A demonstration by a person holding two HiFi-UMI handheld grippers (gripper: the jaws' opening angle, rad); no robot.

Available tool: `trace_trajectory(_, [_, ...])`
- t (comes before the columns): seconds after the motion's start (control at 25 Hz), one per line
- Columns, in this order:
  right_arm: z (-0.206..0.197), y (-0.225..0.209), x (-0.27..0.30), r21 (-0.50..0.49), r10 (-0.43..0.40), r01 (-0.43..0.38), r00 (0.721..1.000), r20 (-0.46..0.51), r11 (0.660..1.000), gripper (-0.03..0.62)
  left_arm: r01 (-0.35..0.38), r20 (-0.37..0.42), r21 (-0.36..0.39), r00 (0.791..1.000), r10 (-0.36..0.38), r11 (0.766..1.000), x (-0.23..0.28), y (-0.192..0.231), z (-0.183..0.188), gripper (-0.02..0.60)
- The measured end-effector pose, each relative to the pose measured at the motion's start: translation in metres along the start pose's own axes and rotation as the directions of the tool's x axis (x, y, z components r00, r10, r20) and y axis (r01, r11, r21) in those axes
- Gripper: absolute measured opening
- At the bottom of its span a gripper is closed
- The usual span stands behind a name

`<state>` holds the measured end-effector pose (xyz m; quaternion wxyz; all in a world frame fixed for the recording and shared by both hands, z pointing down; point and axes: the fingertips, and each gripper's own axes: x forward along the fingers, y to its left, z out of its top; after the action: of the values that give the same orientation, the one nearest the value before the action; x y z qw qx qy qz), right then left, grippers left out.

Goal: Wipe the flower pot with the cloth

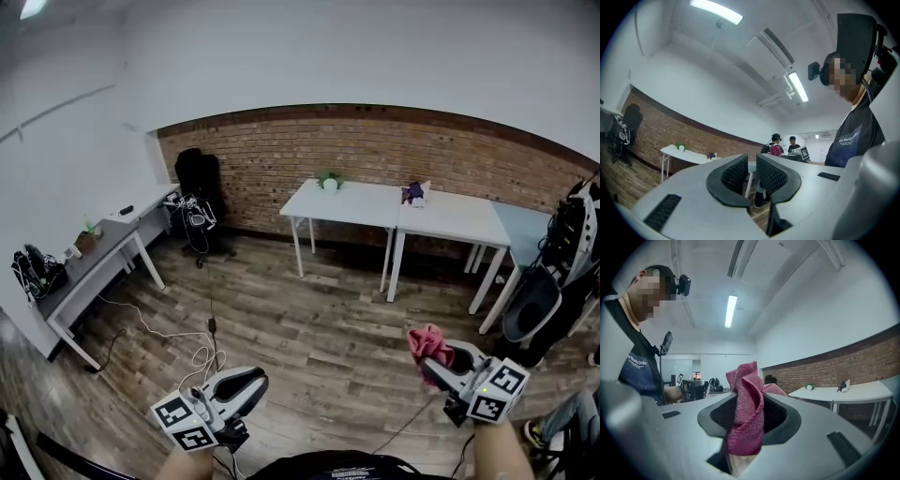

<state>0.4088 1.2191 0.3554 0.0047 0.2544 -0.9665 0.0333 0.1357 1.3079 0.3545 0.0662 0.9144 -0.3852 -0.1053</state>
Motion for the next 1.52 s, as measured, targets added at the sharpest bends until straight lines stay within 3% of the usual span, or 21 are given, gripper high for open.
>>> trace_trajectory(0.2, [-0.011,-0.053,0.038,0.024,0.005,-0.005,1.000,-0.017,1.000,0.123,-0.033,0.026,-0.011,0.999,0.033,0.999,0.034,0.052,0.000,0.044])
trace_trajectory(0.4, [-0.008,-0.106,0.097,0.000,-0.020,0.020,0.999,-0.031,1.000,0.123,0.005,0.054,-0.007,0.999,-0.005,1.000,0.074,0.128,0.005,0.022])
trace_trajectory(0.6, [0.005,-0.160,0.189,-0.014,-0.075,0.075,0.997,-0.019,0.997,0.123,0.058,0.071,0.015,0.996,-0.059,0.998,0.104,0.236,0.030,0.005])
trace_trajectory(0.96, [0.029,-0.204,0.347,-0.003,-0.149,0.149,0.989,-0.002,0.989,0.123,0.060,0.030,0.035,0.998,-0.061,0.998,0.105,0.425,0.085,0.003])
trace_trajectory(1.24, [0.022,-0.267,0.399,0.023,-0.153,0.153,0.988,-0.020,0.988,0.123,0.052,0.011,0.002,0.999,-0.052,0.999,0.151,0.491,0.080,0.003])
trace_trajectory(1.52, [0.028,-0.368,0.432,0.030,-0.078,0.078,0.997,-0.004,0.997,0.123,-0.022,-0.009,0.031,1.000,0.022,0.999,0.232,0.532,0.077,0.003])
